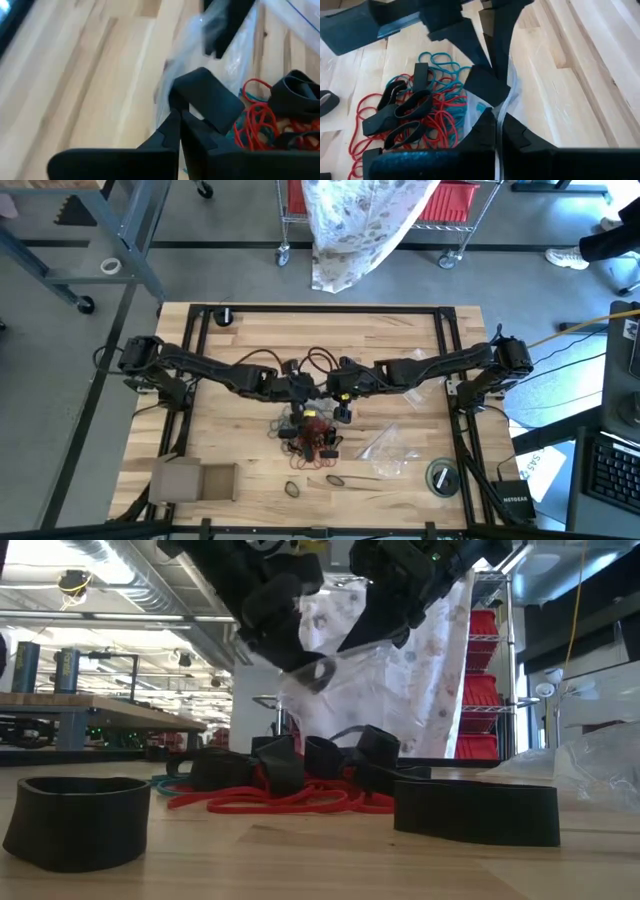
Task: Sort rubber bands
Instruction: Put the black rubber band into the transparent zip lock bag
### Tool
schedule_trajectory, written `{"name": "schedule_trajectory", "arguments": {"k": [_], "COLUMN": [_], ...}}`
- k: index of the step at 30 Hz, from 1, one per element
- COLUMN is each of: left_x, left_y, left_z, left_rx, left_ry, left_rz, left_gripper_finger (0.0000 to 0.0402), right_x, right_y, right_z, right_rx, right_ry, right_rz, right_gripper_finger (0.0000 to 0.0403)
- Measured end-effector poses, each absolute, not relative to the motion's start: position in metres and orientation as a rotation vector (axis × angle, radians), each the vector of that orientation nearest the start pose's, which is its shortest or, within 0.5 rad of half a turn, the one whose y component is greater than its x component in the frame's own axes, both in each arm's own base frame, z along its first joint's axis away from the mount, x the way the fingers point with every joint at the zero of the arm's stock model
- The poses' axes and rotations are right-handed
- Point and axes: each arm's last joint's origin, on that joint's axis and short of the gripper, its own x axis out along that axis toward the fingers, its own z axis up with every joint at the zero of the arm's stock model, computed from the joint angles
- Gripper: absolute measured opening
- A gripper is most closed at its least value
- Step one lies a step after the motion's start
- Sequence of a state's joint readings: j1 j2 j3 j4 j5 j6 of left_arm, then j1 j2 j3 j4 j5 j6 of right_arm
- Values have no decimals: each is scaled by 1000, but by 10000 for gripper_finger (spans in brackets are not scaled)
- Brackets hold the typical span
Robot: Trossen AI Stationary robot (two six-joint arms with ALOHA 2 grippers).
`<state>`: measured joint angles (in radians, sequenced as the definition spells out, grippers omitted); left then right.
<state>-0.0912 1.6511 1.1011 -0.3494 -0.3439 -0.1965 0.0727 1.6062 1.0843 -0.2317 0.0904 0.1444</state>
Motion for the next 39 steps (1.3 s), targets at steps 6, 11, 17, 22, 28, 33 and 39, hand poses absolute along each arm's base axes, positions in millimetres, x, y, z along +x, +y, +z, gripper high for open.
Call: {"name": "schedule_trajectory", "arguments": {"k": [6,11,17,22,28,33,39], "left_x": [344,349,346,349,346,339,325], "left_y": [-24,-32,-34,-47,-46,-67,-101], "left_z": [230,249,261,267,257,258,248], "left_rx": [-53,-33,-65,-52,-43,-56,-55], "left_ry": [817,801,863,817,818,859,948], "left_rz": [270,204,240,146,239,123,71], "left_gripper_finger": [65,121,149,147,135,133,133], "right_x": [341,341,341,341,341,341,341], "right_y": [22,22,22,22,22,22,22], "right_z": [231,231,231,231,231,231,231], "right_rx": [72,70,69,69,69,63,62], "right_ry": [748,753,753,752,753,754,756], "right_rz": [-73,-73,-72,-72,-72,-69,-69], "right_gripper_finger": [0,1,1,1,1,1,1]}}
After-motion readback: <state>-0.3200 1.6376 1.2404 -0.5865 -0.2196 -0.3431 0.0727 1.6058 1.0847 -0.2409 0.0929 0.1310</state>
